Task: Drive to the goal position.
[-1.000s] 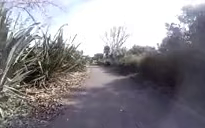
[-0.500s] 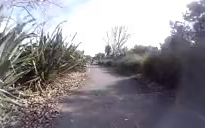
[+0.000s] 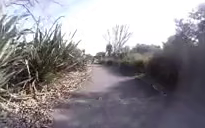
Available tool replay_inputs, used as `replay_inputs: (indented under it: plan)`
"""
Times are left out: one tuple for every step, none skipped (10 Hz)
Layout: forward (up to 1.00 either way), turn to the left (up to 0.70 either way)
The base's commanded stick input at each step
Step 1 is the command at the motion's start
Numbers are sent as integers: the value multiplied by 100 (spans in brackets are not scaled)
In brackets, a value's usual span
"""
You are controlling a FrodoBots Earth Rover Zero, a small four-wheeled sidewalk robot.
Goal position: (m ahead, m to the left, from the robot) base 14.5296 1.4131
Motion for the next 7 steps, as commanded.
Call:
replay_inputs:
  plan:
    - [45,-7]
    - [45,-27]
    - [45,-27]
    - [45,-27]
    - [45,-27]
    - [45,-27]
    - [45,-27]
